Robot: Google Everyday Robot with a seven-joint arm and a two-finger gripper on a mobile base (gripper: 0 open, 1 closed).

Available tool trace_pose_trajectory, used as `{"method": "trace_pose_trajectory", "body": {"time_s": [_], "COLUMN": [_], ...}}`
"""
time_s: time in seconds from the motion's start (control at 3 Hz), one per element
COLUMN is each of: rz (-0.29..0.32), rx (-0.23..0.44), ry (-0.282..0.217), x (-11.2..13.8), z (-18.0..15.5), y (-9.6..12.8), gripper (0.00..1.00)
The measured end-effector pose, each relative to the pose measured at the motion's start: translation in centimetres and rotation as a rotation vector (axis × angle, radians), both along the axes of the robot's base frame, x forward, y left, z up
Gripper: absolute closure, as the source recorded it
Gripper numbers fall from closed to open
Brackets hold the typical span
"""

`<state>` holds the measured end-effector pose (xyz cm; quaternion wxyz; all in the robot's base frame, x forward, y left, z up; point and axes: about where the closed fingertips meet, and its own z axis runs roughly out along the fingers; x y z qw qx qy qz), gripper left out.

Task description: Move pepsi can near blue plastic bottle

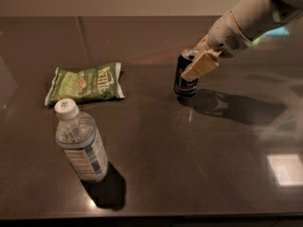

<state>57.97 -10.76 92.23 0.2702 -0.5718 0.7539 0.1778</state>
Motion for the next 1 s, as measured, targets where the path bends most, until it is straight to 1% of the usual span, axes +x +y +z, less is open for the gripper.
{"method": "trace_pose_trajectory", "body": {"time_s": [0.33,0.67,1.0], "rz": [0.066,0.124,0.197], "rx": [0.037,0.043,0.04], "ry": [-0.008,-0.023,-0.018], "x": [-3.8,-7.8,-11.3], "z": [1.4,1.6,0.6], "y": [2.1,4.4,7.5], "gripper": [1.0,1.0,1.0]}}
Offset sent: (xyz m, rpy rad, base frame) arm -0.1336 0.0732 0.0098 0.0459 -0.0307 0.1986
